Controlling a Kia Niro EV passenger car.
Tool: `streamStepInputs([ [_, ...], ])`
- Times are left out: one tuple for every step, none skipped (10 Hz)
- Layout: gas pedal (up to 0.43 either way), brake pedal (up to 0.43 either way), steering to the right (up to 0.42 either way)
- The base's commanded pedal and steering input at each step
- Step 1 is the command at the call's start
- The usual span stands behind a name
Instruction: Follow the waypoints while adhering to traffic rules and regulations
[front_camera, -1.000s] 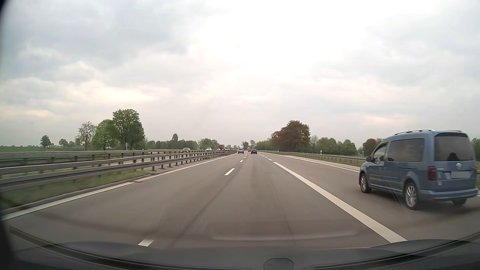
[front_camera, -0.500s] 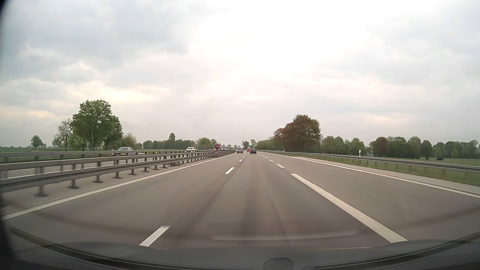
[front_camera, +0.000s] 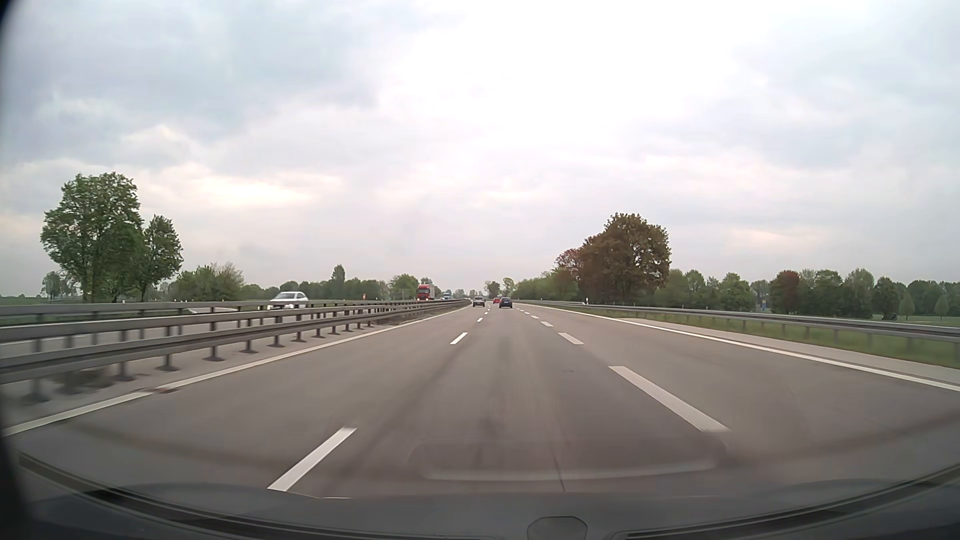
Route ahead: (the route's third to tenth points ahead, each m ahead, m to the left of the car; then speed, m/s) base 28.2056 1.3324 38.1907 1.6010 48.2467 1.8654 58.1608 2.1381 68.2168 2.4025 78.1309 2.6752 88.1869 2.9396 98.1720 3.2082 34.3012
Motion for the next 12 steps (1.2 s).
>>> streamStepInputs([
  [0.240,0.000,-0.003],
  [0.240,0.000,-0.003],
  [0.240,0.000,-0.003],
  [0.240,0.000,-0.003],
  [0.240,0.000,-0.003],
  [0.240,0.000,-0.003],
  [0.240,0.000,-0.003],
  [0.240,0.000,-0.003],
  [0.240,0.000,-0.003],
  [0.228,0.000,-0.004],
  [0.228,0.000,-0.004],
  [0.228,0.000,-0.003],
])
